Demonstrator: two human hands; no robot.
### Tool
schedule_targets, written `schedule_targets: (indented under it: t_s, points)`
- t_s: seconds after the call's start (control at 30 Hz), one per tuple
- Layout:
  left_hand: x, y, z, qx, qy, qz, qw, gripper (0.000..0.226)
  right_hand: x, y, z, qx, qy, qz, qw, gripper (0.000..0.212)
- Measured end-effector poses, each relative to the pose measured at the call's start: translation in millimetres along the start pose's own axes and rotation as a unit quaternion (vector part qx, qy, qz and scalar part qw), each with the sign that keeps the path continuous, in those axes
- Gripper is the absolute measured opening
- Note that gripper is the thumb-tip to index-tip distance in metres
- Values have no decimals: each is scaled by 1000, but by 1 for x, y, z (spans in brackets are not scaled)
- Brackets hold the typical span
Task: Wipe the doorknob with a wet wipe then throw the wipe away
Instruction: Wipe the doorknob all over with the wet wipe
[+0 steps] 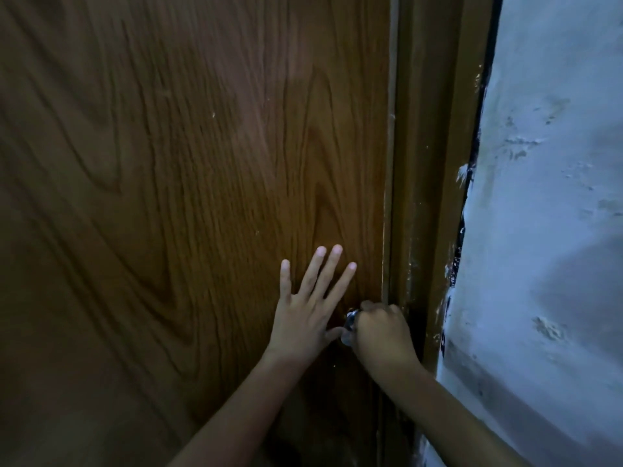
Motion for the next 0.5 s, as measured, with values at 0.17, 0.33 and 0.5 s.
schedule_targets:
  t_s: [0.17, 0.33, 0.5]
  points:
    - [1, 1, -1, -1, 0, 15, 1000, 115, -1, 13, -10, -105, -22, 31, 994, 29]
    - [-4, 0, -2, 8, -21, 17, 1000, 115, 7, -34, -3, 31, -5, 207, 978, 26]
    - [-4, 0, -1, 10, -27, 24, 999, 116, 35, -57, -6, 134, 71, 319, 936, 29]
Point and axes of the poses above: each hand's wrist, its own z-axis towards the middle knuckle, its own x-axis out of the palm, y = z × x, the point moved 8 cm from there along z, towards the middle knuckle, and after that the axes turned 13 degrees about -z, right-handed, at the moved point
